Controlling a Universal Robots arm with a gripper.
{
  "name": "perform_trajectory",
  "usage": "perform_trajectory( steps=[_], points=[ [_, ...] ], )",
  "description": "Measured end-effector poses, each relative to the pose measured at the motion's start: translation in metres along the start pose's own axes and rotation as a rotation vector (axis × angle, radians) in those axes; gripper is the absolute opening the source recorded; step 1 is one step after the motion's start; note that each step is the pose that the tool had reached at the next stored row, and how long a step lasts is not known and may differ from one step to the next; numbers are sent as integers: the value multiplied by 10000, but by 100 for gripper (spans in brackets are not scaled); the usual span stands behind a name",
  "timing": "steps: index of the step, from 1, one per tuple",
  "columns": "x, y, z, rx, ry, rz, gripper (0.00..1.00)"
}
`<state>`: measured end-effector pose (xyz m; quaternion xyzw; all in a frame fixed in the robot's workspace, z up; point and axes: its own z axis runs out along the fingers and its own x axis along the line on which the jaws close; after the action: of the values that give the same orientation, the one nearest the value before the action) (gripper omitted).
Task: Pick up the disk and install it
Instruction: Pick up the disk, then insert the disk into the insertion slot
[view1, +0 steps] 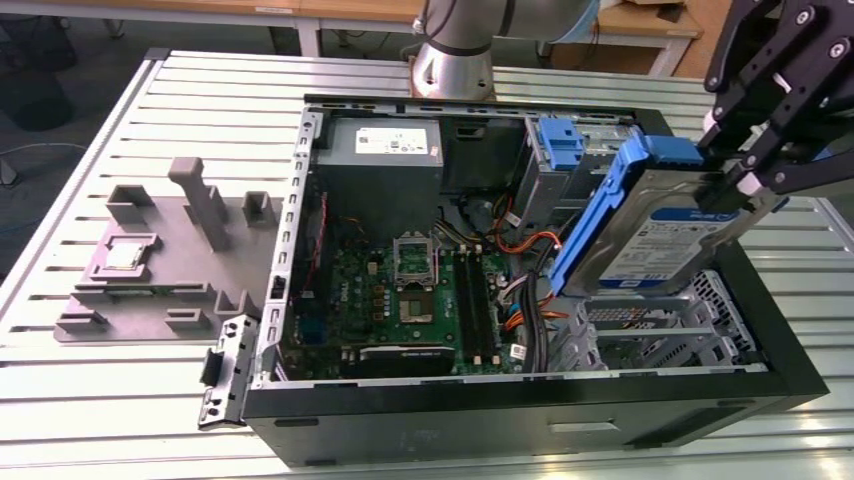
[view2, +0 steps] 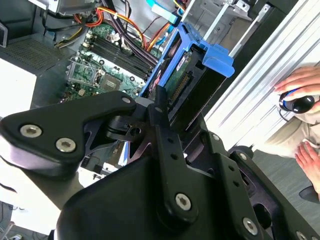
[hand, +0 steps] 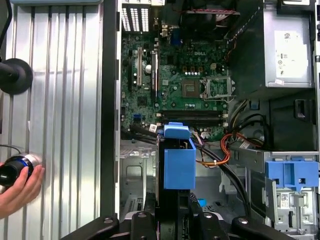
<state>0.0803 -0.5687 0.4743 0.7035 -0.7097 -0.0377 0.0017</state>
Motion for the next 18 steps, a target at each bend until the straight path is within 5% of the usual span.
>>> perform_trajectory(
  steps=[18],
  points=[
    [8,-264,70,5,-6,88,35]
  ],
)
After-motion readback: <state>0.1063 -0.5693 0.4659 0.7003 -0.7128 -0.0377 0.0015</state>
